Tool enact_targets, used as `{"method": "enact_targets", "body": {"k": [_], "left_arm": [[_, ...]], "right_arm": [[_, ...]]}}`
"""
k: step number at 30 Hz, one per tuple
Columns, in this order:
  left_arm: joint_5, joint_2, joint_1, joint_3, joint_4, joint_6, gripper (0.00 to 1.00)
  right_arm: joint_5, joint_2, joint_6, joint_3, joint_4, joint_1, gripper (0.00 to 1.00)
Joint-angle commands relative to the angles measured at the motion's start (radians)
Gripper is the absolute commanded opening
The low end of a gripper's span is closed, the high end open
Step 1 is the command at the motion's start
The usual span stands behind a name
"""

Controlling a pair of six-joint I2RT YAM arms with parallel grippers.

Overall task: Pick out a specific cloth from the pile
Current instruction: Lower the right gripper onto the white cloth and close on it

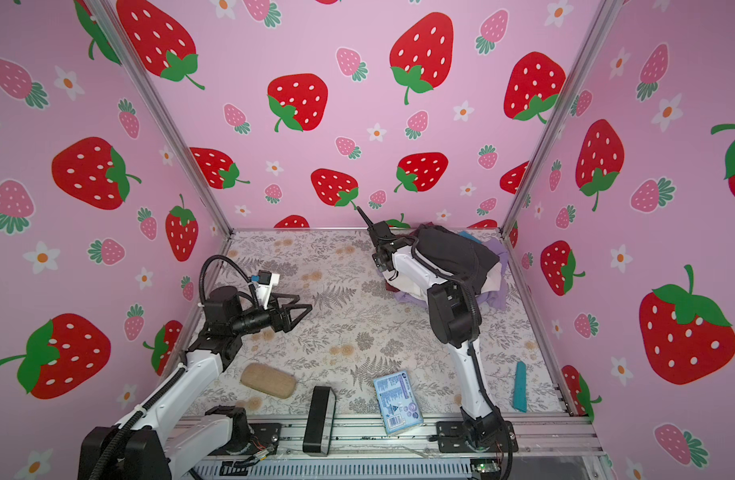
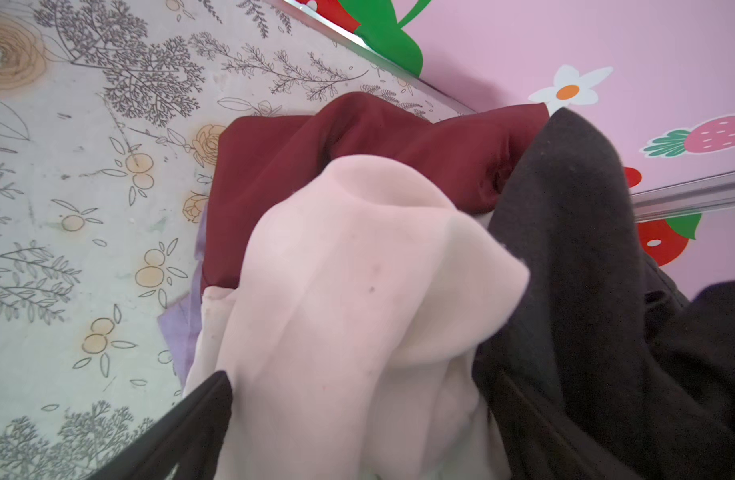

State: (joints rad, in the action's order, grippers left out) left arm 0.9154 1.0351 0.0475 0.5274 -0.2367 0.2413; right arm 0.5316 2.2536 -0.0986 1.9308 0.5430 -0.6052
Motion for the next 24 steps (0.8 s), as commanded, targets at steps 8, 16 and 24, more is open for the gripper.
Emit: {"method": "enact_targets", "body": {"k": [8, 16, 24], "left_arm": [[0.007, -0.001, -0.005, -0.014, -0.027, 0.007, 0.99], [0.005, -0.007, -0.005, -0.018, -0.024, 0.004, 0.99], [0.004, -0.007, -0.005, -0.016, -0.025, 0.005, 0.99]], "right_arm": [[-0.023, 0.056, 0.023, 0.001, -0.003, 0.008, 1.00], [-0.015, 0.085, 0.031, 0.022, -0.001, 0.013, 0.69], [0.001, 0.045, 0.022, 0.018, 0.005, 0.015, 0.23]]}}
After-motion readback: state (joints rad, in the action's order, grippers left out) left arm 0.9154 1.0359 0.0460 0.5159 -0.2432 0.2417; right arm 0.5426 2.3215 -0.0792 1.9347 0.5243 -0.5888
